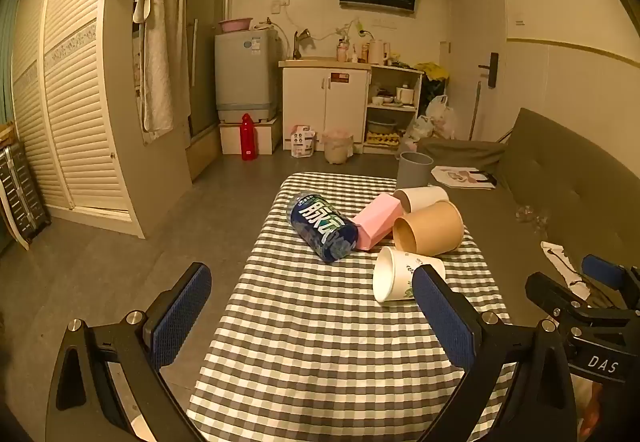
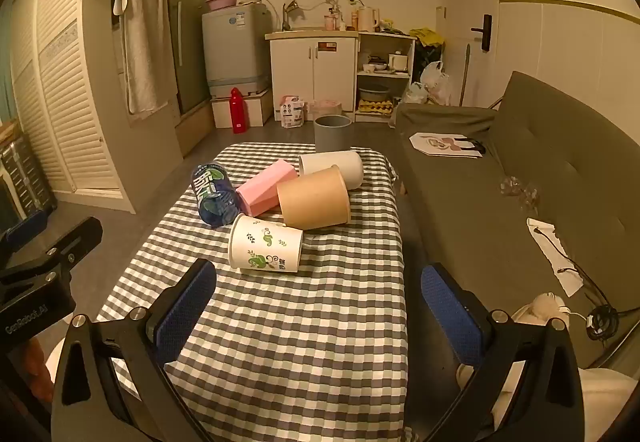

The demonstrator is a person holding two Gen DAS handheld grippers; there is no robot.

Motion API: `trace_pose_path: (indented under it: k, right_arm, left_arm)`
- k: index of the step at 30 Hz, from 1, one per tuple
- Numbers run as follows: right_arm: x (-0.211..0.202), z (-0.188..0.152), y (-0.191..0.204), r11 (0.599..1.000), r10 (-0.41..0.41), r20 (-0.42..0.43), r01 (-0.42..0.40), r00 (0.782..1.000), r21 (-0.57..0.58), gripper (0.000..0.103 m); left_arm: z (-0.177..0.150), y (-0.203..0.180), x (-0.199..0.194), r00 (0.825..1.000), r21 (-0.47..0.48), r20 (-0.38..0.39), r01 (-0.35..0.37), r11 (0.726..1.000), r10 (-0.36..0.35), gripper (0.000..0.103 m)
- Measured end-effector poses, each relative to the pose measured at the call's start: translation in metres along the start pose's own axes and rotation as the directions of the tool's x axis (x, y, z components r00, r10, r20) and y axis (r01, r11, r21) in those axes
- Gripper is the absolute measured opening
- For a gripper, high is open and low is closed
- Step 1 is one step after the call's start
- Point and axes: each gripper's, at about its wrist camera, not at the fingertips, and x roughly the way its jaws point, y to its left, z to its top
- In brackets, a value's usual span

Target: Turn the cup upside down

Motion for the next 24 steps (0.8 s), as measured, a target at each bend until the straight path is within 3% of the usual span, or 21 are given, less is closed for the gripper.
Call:
trace_pose_path:
  k: [24]
  right_arm:
    - [-0.0001, -0.0006, -0.0001, 1.0, -0.002, 0.001, 0.002, 1.0, 0.0, 0.103]
  left_arm:
    - [-0.0029, -0.0004, 0.0009, 1.0, 0.008, 0.009, -0.004, 1.0, 0.004, 0.103]
